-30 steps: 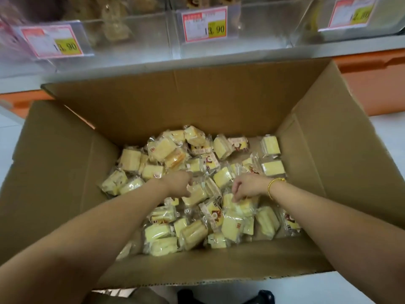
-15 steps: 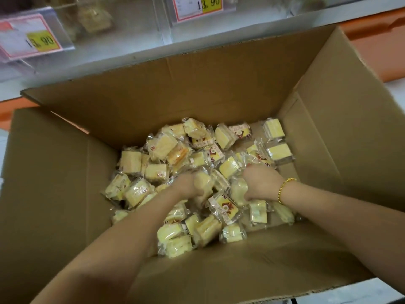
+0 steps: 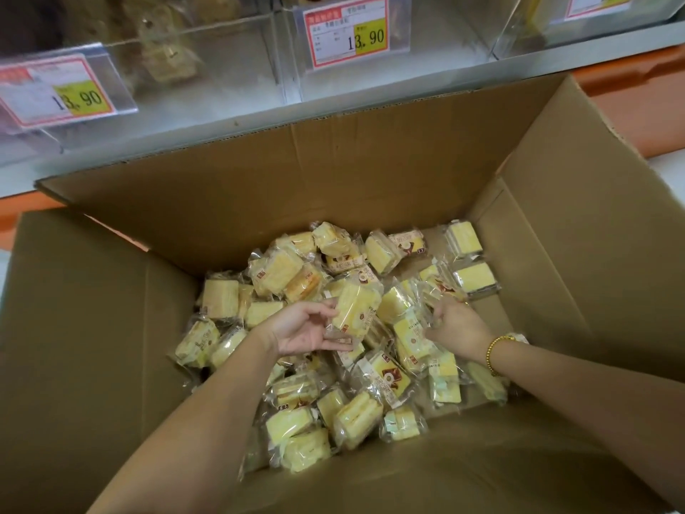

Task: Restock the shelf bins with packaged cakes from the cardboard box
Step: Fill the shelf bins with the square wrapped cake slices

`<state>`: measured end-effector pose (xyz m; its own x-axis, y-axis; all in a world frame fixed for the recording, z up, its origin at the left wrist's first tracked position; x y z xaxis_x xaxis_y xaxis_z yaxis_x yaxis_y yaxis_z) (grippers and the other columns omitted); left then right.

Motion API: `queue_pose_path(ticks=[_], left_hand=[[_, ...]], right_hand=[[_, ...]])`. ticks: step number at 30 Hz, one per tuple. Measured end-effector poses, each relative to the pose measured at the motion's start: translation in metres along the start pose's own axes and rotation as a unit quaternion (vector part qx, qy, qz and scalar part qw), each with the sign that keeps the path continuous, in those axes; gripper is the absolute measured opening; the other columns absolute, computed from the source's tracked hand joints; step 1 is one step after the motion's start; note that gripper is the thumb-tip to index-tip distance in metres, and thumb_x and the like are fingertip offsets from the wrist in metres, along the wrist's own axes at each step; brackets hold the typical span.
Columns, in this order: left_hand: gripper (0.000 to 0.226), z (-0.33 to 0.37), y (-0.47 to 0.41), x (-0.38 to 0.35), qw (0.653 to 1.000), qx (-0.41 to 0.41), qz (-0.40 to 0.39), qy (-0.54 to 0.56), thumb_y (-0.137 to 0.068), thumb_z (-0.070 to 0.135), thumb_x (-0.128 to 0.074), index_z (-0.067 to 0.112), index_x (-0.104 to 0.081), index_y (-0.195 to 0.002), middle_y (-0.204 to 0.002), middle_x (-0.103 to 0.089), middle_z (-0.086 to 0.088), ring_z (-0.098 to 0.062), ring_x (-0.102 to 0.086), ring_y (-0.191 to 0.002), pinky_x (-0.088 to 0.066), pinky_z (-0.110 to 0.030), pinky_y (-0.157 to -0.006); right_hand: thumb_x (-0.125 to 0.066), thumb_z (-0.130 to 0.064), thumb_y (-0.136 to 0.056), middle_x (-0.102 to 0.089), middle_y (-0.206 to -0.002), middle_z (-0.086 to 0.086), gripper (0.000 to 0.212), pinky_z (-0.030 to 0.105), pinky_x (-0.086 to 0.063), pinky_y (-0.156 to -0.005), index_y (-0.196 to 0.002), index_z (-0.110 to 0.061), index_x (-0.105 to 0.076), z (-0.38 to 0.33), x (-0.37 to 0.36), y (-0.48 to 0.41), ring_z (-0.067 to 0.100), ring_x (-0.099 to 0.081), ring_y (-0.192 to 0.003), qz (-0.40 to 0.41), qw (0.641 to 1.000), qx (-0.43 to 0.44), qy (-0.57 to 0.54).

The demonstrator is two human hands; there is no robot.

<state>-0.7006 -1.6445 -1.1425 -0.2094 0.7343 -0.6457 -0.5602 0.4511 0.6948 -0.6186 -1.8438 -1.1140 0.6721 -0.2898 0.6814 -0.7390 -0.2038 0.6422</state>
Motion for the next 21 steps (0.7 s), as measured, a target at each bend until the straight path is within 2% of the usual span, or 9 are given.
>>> queue_pose_path(ticks=[2, 5, 7, 10, 12, 14, 16, 19, 21], left_hand=[[0.064, 0.007, 0.0, -0.006, 1.0, -0.016, -0.015, 0.006, -0.08, 0.002, -0.056, 0.011, -0.038, -0.141, -0.136, -0.052, -0.025, -0.044, -0.057, -0.116, -0.046, -0.057, -0.097], [0.053, 0.018, 0.001, -0.009, 0.999, -0.048, -0.013, 0.019, -0.087, 0.006, -0.051, 0.01, -0.041, -0.138, -0.131, -0.055, -0.026, -0.042, -0.056, -0.118, -0.047, -0.057, -0.096], [0.06, 0.026, 0.002, -0.014, 0.997, -0.058, -0.031, 0.032, -0.085, 0.012, -0.057, 0.012, -0.037, -0.141, -0.138, -0.049, -0.028, -0.044, -0.049, -0.125, -0.045, -0.057, -0.098], [0.076, 0.041, 0.011, -0.03, 0.995, -0.074, -0.056, 0.034, -0.075, 0.015, -0.075, 0.013, -0.039, -0.141, -0.14, -0.045, -0.029, -0.047, -0.045, -0.128, -0.044, -0.057, -0.099], [0.087, 0.053, 0.019, -0.042, 0.993, -0.097, -0.059, 0.022, -0.062, 0.014, -0.088, 0.012, -0.044, -0.137, -0.138, -0.047, -0.03, -0.048, -0.046, -0.126, -0.043, -0.058, -0.097], [0.094, 0.062, 0.025, -0.047, 0.994, -0.107, -0.029, 0.021, -0.05, 0.008, -0.093, 0.008, -0.047, -0.132, -0.132, -0.052, -0.031, -0.048, -0.052, -0.12, -0.046, -0.058, -0.092], [0.095, 0.07, 0.027, -0.051, 0.994, -0.108, -0.009, 0.002, -0.055, 0.003, -0.09, 0.004, -0.041, -0.136, -0.13, -0.053, -0.032, -0.047, -0.055, -0.117, -0.051, -0.054, -0.089], [0.076, 0.082, 0.034, -0.052, 0.99, -0.106, 0.054, -0.074, -0.069, 0.011, -0.08, 0.001, -0.043, -0.135, -0.129, -0.056, -0.029, -0.041, -0.059, -0.115, -0.054, -0.046, -0.089], [0.07, 0.088, 0.043, -0.049, 0.975, -0.087, 0.118, -0.166, -0.07, 0.021, -0.077, -0.002, -0.049, -0.129, -0.13, -0.056, -0.022, -0.033, -0.065, -0.108, -0.057, -0.038, -0.087]], right_hand=[[-0.071, -0.023, -0.085, -0.053, -0.088, -0.003, 0.046, 0.02, -0.042, -0.052, -0.117, -0.008, -0.042, 0.012, -0.003, -0.006, 0.011, -0.055, -0.074, -0.008, 0.998, -0.043, -0.045], [-0.077, -0.03, -0.08, -0.057, -0.119, 0.001, 0.07, 0.025, -0.049, -0.079, -0.135, -0.008, -0.039, 0.019, -0.016, -0.008, 0.019, -0.057, -0.106, -0.039, 0.996, -0.071, -0.05], [-0.078, -0.033, -0.078, -0.053, -0.13, 0.002, 0.068, 0.024, -0.043, -0.088, -0.133, -0.009, -0.046, 0.02, -0.021, -0.008, 0.018, -0.054, -0.114, -0.066, 0.993, -0.077, -0.055], [-0.081, -0.026, -0.075, -0.065, -0.104, 0.001, 0.035, 0.02, -0.045, -0.069, -0.102, -0.01, -0.066, 0.025, -0.021, -0.011, 0.01, -0.059, -0.083, -0.101, 0.988, -0.088, -0.078], [-0.08, -0.022, -0.077, -0.069, -0.097, 0.002, 0.02, 0.021, -0.047, -0.076, -0.09, -0.01, -0.07, 0.028, -0.018, -0.015, 0.012, -0.061, -0.086, -0.097, 0.988, -0.089, -0.083], [-0.079, -0.031, -0.077, -0.064, -0.08, -0.002, 0.023, 0.022, -0.047, -0.082, -0.074, -0.015, -0.062, 0.027, -0.021, -0.015, 0.01, -0.058, -0.077, -0.104, 0.989, -0.079, -0.073], [-0.077, -0.047, -0.075, -0.048, -0.064, -0.004, 0.043, 0.022, -0.045, -0.069, -0.065, -0.018, -0.046, 0.018, -0.026, -0.012, 0.009, -0.048, -0.062, -0.116, 0.991, -0.066, -0.029], [-0.072, -0.056, -0.076, -0.044, -0.072, -0.006, 0.047, 0.02, -0.034, -0.054, -0.077, -0.016, -0.046, 0.007, -0.026, -0.008, 0.011, -0.047, -0.074, -0.08, 0.995, -0.051, 0.033], [-0.07, -0.047, -0.082, -0.051, -0.082, -0.004, 0.049, 0.02, -0.037, -0.054, -0.108, -0.01, -0.054, 0.006, -0.03, -0.006, 0.015, -0.054, -0.085, -0.069, 0.996, -0.042, 0.027]])
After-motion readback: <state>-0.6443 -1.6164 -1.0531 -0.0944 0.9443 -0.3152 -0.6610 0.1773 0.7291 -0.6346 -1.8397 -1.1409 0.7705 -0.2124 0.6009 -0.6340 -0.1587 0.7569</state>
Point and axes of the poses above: each hand's wrist, its own y-axis away from the middle knuckle, its own x-axis out of the back of the hand, z = x × y, the point moved 10 cm from there along -y, towards the middle knuckle
